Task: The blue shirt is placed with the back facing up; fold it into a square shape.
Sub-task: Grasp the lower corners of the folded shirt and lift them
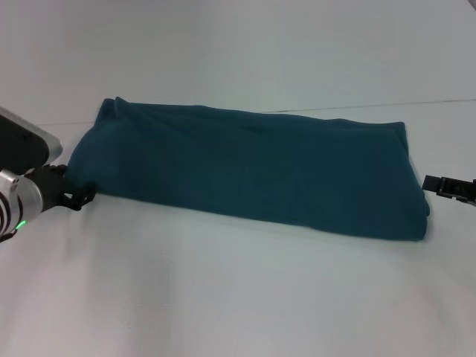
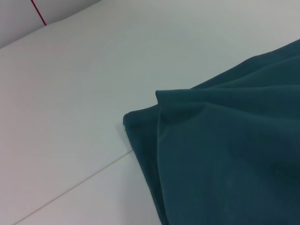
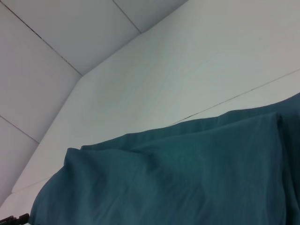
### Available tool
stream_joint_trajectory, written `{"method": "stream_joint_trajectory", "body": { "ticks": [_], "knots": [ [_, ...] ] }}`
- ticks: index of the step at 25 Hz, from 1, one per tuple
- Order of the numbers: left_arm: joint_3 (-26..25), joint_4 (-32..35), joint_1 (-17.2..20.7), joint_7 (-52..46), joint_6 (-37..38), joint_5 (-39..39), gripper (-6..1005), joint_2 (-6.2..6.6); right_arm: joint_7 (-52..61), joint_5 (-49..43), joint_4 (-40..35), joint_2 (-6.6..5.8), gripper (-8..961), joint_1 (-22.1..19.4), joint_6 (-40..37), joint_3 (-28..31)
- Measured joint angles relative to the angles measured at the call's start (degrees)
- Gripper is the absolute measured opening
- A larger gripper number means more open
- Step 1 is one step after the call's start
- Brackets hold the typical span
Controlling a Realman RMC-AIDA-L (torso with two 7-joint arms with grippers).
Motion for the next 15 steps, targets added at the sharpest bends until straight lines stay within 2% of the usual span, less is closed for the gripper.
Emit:
{"method": "stream_joint_trajectory", "body": {
  "ticks": [15],
  "knots": [
    [0.5, -0.1, -0.5, -0.2, -0.2, 0.0, 585, 0.03, 0.0, 0.0, 0.0, 0.0, 537, 0.0, 0.0, 0.0]
  ]
}}
